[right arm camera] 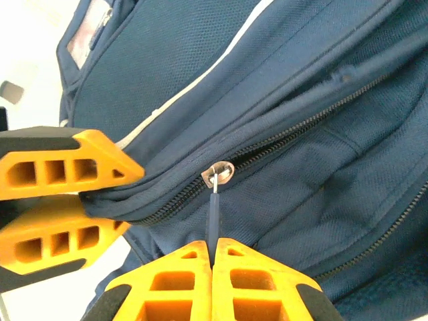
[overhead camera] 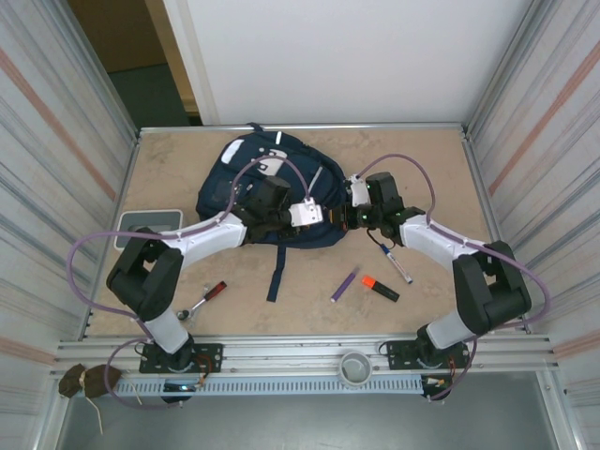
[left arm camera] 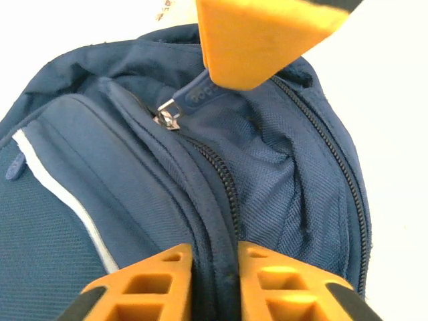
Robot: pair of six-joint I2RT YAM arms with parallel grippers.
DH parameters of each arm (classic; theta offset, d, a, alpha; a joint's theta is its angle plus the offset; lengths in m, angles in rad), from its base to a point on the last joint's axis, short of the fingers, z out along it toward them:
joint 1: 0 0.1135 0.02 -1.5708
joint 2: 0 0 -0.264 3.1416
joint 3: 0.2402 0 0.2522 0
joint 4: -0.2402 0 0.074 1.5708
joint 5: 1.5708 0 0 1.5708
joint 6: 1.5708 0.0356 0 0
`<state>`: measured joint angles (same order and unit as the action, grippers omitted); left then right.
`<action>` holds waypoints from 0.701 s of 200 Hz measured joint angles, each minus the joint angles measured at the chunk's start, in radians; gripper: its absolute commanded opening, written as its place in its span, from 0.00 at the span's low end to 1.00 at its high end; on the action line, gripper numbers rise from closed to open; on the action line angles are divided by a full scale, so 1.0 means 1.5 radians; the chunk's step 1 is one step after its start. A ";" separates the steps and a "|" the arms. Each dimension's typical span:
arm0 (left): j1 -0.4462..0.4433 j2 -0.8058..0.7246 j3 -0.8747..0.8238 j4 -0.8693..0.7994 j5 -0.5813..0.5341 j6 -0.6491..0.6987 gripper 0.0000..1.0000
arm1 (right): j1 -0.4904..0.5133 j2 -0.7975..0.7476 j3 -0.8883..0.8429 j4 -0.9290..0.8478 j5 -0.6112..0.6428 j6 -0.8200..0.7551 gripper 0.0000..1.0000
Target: Pack books, pencil case, and school supplies into a backpack
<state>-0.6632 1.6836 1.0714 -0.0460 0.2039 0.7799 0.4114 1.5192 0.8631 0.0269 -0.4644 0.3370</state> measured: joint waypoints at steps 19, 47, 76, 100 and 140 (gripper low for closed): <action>0.012 0.000 0.001 -0.002 0.033 -0.007 0.06 | -0.003 0.021 -0.006 0.029 -0.016 0.001 0.08; 0.024 -0.001 0.001 -0.001 0.066 -0.017 0.06 | -0.005 0.043 -0.014 0.068 -0.039 0.003 0.11; 0.028 -0.001 0.001 -0.002 0.076 -0.017 0.06 | -0.005 0.054 -0.023 0.097 -0.055 0.013 0.14; 0.028 -0.001 0.001 -0.002 0.079 -0.017 0.06 | -0.005 0.056 -0.024 0.116 -0.058 0.015 0.16; 0.028 -0.001 0.001 -0.002 0.079 -0.019 0.06 | -0.005 0.068 -0.024 0.135 -0.061 0.015 0.13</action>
<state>-0.6216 1.6829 1.0729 -0.0486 0.3225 0.7513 0.4034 1.6211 0.8272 0.2295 -0.5552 0.3595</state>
